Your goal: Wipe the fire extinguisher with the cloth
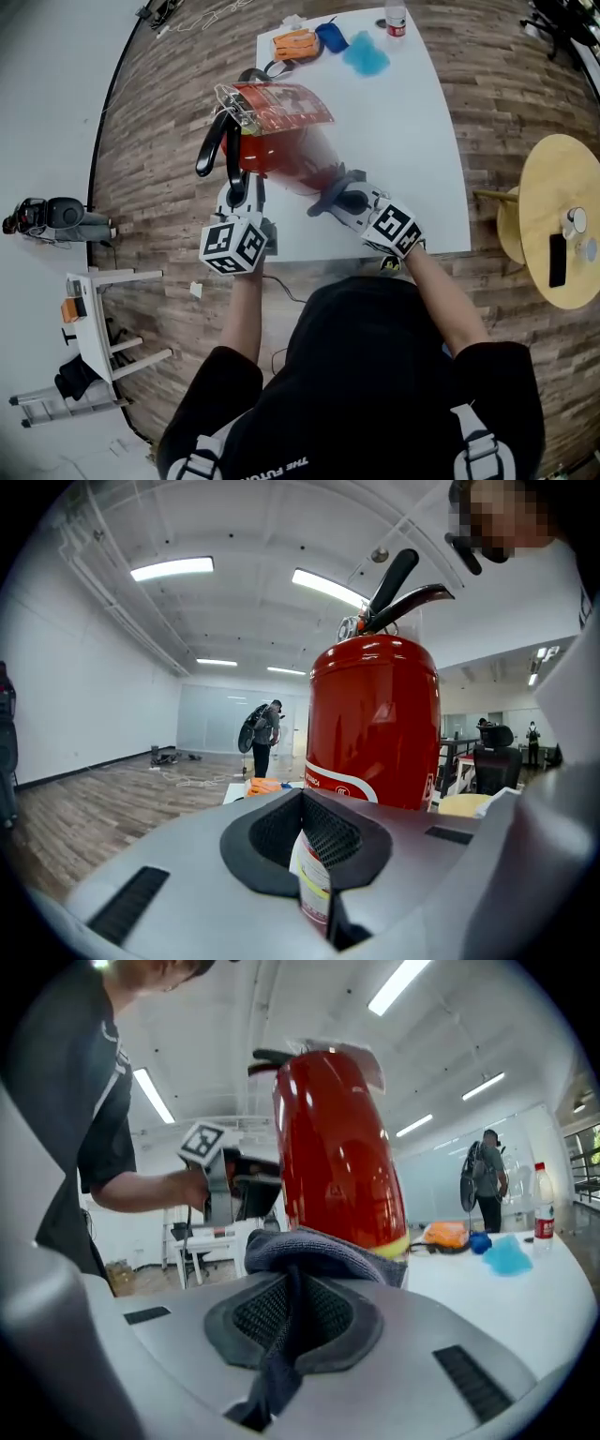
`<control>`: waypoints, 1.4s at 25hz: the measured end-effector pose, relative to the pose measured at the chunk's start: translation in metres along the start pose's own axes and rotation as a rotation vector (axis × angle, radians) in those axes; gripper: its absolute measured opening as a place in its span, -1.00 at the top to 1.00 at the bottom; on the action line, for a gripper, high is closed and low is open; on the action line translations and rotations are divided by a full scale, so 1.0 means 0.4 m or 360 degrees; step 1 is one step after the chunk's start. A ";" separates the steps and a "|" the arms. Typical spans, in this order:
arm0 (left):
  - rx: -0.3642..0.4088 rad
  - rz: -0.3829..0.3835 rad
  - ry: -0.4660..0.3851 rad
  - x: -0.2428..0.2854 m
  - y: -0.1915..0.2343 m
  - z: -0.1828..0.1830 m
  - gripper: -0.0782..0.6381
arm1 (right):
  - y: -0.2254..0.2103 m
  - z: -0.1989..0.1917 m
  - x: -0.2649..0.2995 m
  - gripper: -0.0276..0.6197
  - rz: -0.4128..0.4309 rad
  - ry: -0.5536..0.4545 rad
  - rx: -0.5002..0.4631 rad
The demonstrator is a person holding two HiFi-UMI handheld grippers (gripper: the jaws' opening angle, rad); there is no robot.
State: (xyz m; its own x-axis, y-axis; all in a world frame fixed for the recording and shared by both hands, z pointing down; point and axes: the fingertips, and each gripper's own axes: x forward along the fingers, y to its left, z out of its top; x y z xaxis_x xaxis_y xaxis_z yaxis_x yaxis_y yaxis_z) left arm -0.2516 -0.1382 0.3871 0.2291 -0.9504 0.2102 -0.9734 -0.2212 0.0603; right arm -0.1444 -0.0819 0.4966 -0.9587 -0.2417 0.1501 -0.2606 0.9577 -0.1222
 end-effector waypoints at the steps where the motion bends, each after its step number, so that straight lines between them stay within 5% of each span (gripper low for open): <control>1: -0.0016 0.0003 -0.0001 -0.001 -0.001 -0.003 0.72 | -0.006 -0.057 0.009 0.82 -0.0025 0.0133 -0.0002; 4: -0.0044 0.0005 0.0011 -0.012 -0.006 -0.018 0.72 | -0.041 -0.231 0.034 0.82 -0.0105 0.0469 0.0025; 9: -0.0067 -0.0041 0.0063 -0.018 -0.021 -0.055 0.72 | -0.116 -0.342 0.026 0.82 -0.0193 0.0678 0.0123; 12: -0.0070 -0.0061 0.0078 -0.019 -0.026 -0.065 0.72 | -0.157 -0.340 0.021 0.82 -0.0197 0.0753 -0.0037; 15: -0.0052 -0.0064 0.0094 -0.022 -0.031 -0.069 0.72 | -0.205 -0.225 0.002 0.82 -0.0292 0.0510 -0.0048; 18: -0.0015 -0.0047 0.0109 -0.020 -0.029 -0.073 0.72 | -0.216 -0.004 -0.027 0.82 -0.0306 0.0149 -0.0166; 21: -0.0005 -0.0032 0.0116 -0.019 -0.025 -0.073 0.72 | -0.179 0.259 -0.073 0.82 -0.0244 -0.0227 -0.0378; 24: -0.0011 -0.0026 0.0119 -0.017 -0.026 -0.074 0.72 | -0.122 0.457 -0.117 0.82 -0.0156 -0.0439 -0.0600; 27: -0.0025 -0.0018 0.0119 -0.016 -0.027 -0.075 0.72 | -0.075 0.582 -0.153 0.82 -0.0017 -0.0640 -0.0524; 30: -0.0040 -0.0015 0.0119 -0.018 -0.029 -0.074 0.72 | -0.019 0.663 -0.170 0.82 0.0124 -0.0704 -0.0493; 33: -0.0045 -0.0016 0.0122 -0.018 -0.027 -0.075 0.72 | -0.023 0.679 -0.119 0.82 0.0075 -0.0567 -0.0535; 35: -0.0049 -0.0016 0.0130 -0.020 -0.030 -0.078 0.72 | -0.075 0.679 -0.116 0.82 0.0027 -0.0586 -0.0377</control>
State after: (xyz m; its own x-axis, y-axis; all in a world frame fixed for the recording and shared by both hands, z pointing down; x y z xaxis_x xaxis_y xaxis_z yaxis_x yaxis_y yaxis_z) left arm -0.2414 -0.1212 0.4154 0.2402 -0.9269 0.2885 -0.9705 -0.2227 0.0926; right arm -0.1232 -0.1420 0.2269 -0.9505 -0.2242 -0.2151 -0.2522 0.9611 0.1130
